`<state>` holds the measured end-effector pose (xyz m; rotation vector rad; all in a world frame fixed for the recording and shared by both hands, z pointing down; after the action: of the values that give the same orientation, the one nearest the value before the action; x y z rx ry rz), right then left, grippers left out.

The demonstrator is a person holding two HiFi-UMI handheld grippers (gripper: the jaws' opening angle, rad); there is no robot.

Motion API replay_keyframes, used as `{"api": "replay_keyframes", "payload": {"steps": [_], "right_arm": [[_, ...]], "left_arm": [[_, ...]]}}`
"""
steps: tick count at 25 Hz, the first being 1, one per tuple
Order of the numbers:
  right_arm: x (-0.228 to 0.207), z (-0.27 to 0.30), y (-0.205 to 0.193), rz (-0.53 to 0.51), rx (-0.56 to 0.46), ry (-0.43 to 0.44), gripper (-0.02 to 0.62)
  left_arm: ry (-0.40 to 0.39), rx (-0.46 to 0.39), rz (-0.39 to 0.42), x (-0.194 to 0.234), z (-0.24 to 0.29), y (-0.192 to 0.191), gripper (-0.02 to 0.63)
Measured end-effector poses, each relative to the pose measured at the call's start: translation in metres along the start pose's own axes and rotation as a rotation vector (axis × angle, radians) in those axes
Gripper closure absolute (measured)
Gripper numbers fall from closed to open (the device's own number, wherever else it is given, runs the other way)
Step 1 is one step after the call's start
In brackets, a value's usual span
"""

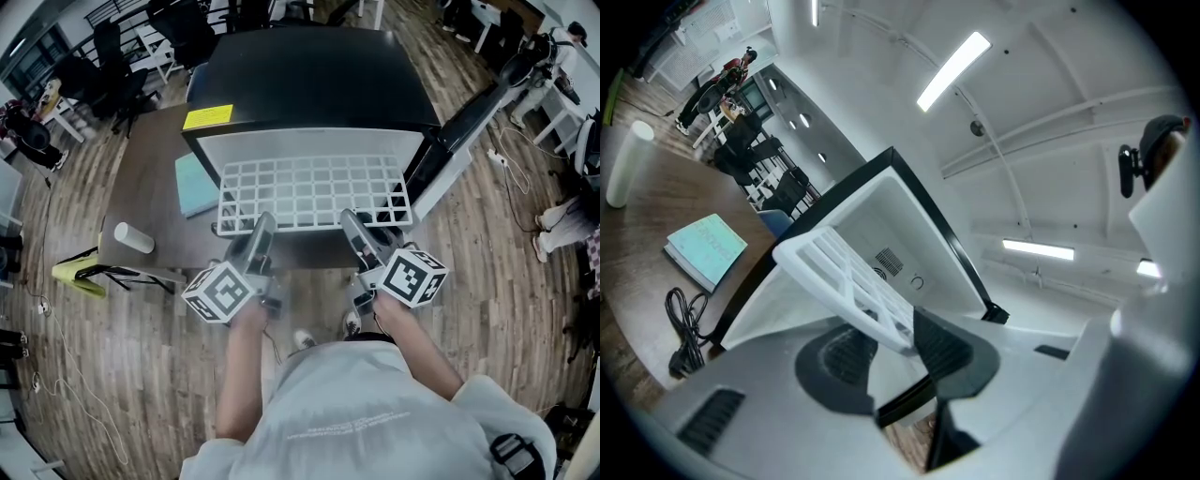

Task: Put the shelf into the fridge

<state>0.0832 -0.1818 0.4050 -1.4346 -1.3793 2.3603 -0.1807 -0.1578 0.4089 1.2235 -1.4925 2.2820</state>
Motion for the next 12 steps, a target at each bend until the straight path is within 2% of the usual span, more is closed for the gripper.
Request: {"api": "replay_keyframes", "payload": {"steps": [12], "right_arm": [[-0.004, 0.01, 0.008, -0.003, 0.009, -0.002, 0.453]], "left_arm": [[0.001, 0.009, -0.003, 0.006, 0.011, 0.009, 0.502]]}}
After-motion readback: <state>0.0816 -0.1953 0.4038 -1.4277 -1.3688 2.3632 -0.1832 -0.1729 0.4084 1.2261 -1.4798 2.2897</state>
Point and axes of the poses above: the fingertips, and each gripper's own axes: z forward along the fingers, x to its left, y out of its top, the point moved 9 cm from there along -z, backward along the fingers, and after that the axes turned 11 degrees about x, right-handed, at the moved point
